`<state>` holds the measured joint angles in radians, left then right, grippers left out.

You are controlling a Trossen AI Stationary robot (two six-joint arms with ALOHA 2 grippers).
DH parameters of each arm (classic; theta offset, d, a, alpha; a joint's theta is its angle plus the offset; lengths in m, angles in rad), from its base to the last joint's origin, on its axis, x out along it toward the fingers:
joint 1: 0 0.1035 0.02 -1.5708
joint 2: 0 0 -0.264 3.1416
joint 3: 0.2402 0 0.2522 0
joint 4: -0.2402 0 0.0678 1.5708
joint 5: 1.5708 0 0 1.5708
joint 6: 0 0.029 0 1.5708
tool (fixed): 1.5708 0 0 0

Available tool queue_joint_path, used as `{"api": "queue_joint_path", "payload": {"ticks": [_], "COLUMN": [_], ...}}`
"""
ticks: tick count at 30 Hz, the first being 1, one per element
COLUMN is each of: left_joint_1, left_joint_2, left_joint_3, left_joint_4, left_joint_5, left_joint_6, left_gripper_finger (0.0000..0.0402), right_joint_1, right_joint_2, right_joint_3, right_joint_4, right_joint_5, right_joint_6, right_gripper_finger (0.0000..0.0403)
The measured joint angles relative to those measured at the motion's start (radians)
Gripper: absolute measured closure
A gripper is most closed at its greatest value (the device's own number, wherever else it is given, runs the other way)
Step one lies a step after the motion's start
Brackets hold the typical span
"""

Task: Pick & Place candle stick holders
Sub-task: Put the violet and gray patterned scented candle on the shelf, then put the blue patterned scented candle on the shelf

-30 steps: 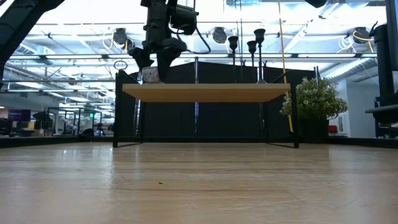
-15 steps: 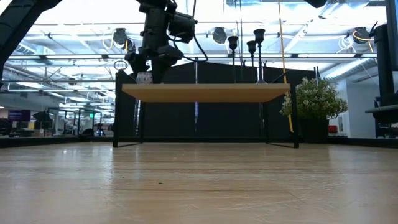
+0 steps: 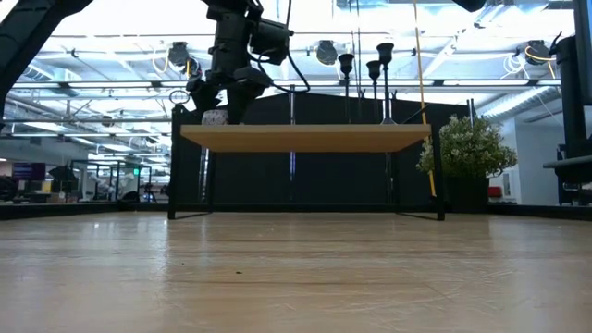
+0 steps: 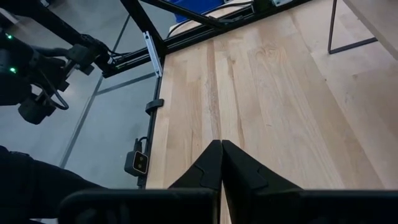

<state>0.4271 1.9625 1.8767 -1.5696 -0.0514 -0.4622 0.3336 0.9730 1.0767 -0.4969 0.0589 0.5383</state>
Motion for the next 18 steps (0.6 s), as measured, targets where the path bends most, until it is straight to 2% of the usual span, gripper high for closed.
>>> {"api": "queue_joint_path", "payload": {"ticks": [7,18], "left_joint_1": [0.003,0.005], "left_joint_2": [-0.031,-0.203], "left_joint_3": [0.01,0.032], "left_joint_4": [-0.006,-0.004], "left_joint_5": [0.02,0.046], "left_joint_6": [0.0,-0.086], "left_gripper_finger": [0.0011,0.0015], "right_joint_1": [0.0,0.0], "right_joint_2": [0.0,0.0], "right_joint_3": [0.0,0.0], "right_joint_4": [0.001,0.0], "right_joint_5": [0.0,-0.004], "right_joint_6": [0.007,0.018], "right_gripper_finger": [0.0403,0.0403]}}
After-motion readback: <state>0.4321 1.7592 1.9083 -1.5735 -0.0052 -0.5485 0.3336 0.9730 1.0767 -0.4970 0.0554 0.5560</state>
